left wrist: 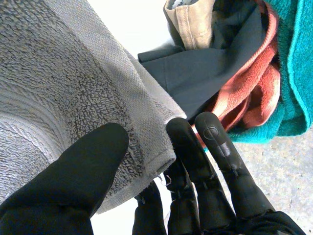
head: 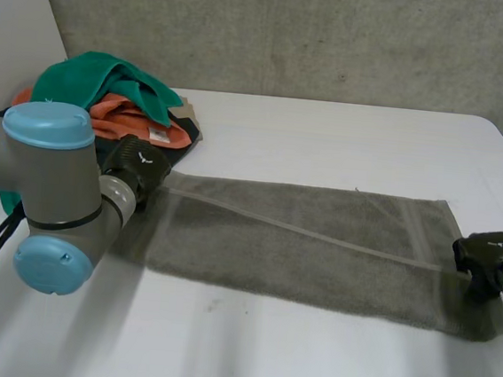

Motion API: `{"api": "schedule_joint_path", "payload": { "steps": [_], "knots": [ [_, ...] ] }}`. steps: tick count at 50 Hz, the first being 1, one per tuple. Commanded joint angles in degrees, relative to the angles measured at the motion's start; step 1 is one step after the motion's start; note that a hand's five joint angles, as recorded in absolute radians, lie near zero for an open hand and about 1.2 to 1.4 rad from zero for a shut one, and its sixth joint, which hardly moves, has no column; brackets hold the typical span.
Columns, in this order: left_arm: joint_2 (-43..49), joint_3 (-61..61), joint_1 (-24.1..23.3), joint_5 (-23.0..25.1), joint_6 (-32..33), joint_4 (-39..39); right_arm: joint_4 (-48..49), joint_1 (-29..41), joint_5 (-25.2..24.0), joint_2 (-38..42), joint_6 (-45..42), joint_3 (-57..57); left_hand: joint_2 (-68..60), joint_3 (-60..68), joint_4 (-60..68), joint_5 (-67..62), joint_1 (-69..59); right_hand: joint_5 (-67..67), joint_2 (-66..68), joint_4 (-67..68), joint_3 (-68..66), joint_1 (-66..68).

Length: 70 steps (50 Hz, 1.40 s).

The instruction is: Fold the laundry.

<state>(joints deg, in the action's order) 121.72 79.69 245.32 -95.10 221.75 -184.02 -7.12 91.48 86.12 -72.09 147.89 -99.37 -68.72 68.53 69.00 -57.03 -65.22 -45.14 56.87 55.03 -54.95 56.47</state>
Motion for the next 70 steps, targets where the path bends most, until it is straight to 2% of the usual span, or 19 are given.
{"api": "schedule_joint_path", "payload": {
  "steps": [1, 10, 15, 22, 27, 28, 29, 30, 31, 32, 33, 37, 39, 46, 48, 55, 59, 64, 70],
  "knots": [
    [0.3, -0.5, 0.4, 0.1, 0.0, -0.5, 0.0, 0.1, 2.1, 4.1, -3.7, 4.4, -11.3, 11.5, 11.0, -13.0, -14.8, -24.9, 23.1, 25.0, -25.0, 23.5],
    [3.6, -7.1, 1.3, -0.1, -0.2, -4.3, 12.1, 0.6, 1.1, 7.7, -3.8, 13.2, -11.3, 11.5, 11.0, -13.0, -14.8, -24.9, 23.1, 25.0, -25.0, 23.5],
    [9.3, -13.9, 1.7, -0.5, -0.8, -8.1, 20.1, 2.6, 1.0, 14.3, -4.1, 18.7, -11.3, 11.5, 11.0, -13.0, -14.8, -24.9, 23.1, 25.0, -25.0, 23.5],
    [16.4, -22.1, 1.8, -1.0, -0.8, -8.0, 24.3, 4.3, 0.8, 22.9, -4.5, 26.4, -11.3, 11.5, 11.0, -13.0, -14.8, -24.9, 23.1, 25.0, -25.0, 23.5],
    [19.7, -25.7, 1.7, -0.9, -0.8, -8.0, 28.8, 4.5, -3.0, 30.3, -4.5, 32.4, -11.3, 11.5, 11.0, -13.0, -14.8, -24.9, 23.1, 25.0, -25.0, 23.5],
    [19.9, -25.9, 1.7, -0.9, -0.9, -8.0, 29.1, 4.5, -3.7, 31.1, -4.4, 32.9, -11.3, 11.5, 11.0, -13.0, -14.8, -10.8, 9.0, 10.9, -11.0, 9.4],
    [19.9, -26.1, 1.6, -0.9, -0.9, -8.0, 29.4, 4.5, -4.2, 31.7, -4.4, 33.1, -11.3, 11.5, 11.0, -13.0, -14.8, 13.7, -15.4, -13.6, 13.5, -15.0],
    [19.9, -26.2, 1.4, -0.8, -0.9, -8.0, 29.9, 4.7, -3.9, 32.2, -4.4, 33.4, -1.0, 1.2, 0.7, -2.7, -4.5, 45.1, -46.9, -45.0, 45.0, -46.5],
    [19.8, -26.2, 1.0, -0.9, -0.9, -8.0, 29.9, 4.8, -3.8, 32.2, -4.5, 33.7, 35.1, -34.9, -35.4, 33.4, 31.6, 45.1, -46.9, -45.0, 45.0, -46.5],
    [19.8, -26.2, 1.0, -1.0, -0.9, -8.1, 29.5, 4.7, -3.4, 32.1, -4.4, 34.0, 53.9, -53.8, -54.2, 52.3, 50.4, 45.1, -46.9, -45.0, 45.0, -46.5],
    [19.7, -26.2, 1.0, -1.0, -1.0, -8.1, 29.1, 4.7, -3.0, 31.8, -4.1, 34.2, 58.7, -58.5, -59.0, 57.0, 55.2, 45.1, -46.9, -45.0, 45.0, -46.5],
    [18.8, -25.6, 0.3, -1.1, -1.1, -7.9, 24.9, 4.8, -0.3, 26.0, -3.6, 32.6, 58.7, -58.5, -59.0, 57.0, 55.2, 45.1, -46.9, -45.0, 45.0, -46.5],
    [16.9, -24.7, -0.2, -1.0, -1.3, -7.7, 19.3, 4.3, 0.0, 22.3, -3.2, 30.6, 58.7, -58.5, -59.0, 57.0, 55.2, 45.1, -46.9, -45.0, 45.0, -46.5],
    [8.3, -15.6, -0.2, -0.4, -4.8, -6.8, 3.3, 2.0, -2.4, 14.4, 0.3, 23.4, 58.7, -58.5, -59.0, 57.0, 55.2, 45.1, -46.9, -45.0, 45.0, -46.5],
    [6.7, -13.5, -0.1, -0.2, -5.8, -6.8, 0.4, 0.4, -3.8, 13.2, 0.6, 20.9, 58.7, -58.5, -59.0, 57.0, 55.2, 41.4, -43.1, -41.3, 41.2, -42.7],
    [2.9, -6.0, -0.4, 0.2, -8.8, -7.1, 1.4, -3.1, -5.4, 13.3, 0.1, 16.3, 58.7, -58.5, -59.0, 57.0, 55.2, 30.9, -32.7, -30.8, 30.8, -32.3],
    [2.6, -4.5, -0.5, 0.2, -9.0, -7.4, 5.4, -3.3, -5.4, 15.0, -0.2, 15.3, 58.7, -58.5, -59.0, 57.0, 55.2, 17.5, -19.2, -17.4, 17.3, -18.8],
    [2.2, -3.6, -0.5, 0.2, -9.1, -7.4, 8.0, -4.9, -4.7, 17.9, -0.5, 16.0, 58.7, -58.5, -59.0, 57.0, 55.2, -24.8, 23.1, 24.9, -25.0, 23.5],
    [0.2, -2.7, -0.3, 0.2, -9.1, -7.4, 9.0, -9.5, -3.4, 17.2, -3.6, 15.5, 58.7, -58.5, -59.0, 57.0, 55.2, -24.9, 23.1, 25.0, -25.0, 23.5]
  ]
}}
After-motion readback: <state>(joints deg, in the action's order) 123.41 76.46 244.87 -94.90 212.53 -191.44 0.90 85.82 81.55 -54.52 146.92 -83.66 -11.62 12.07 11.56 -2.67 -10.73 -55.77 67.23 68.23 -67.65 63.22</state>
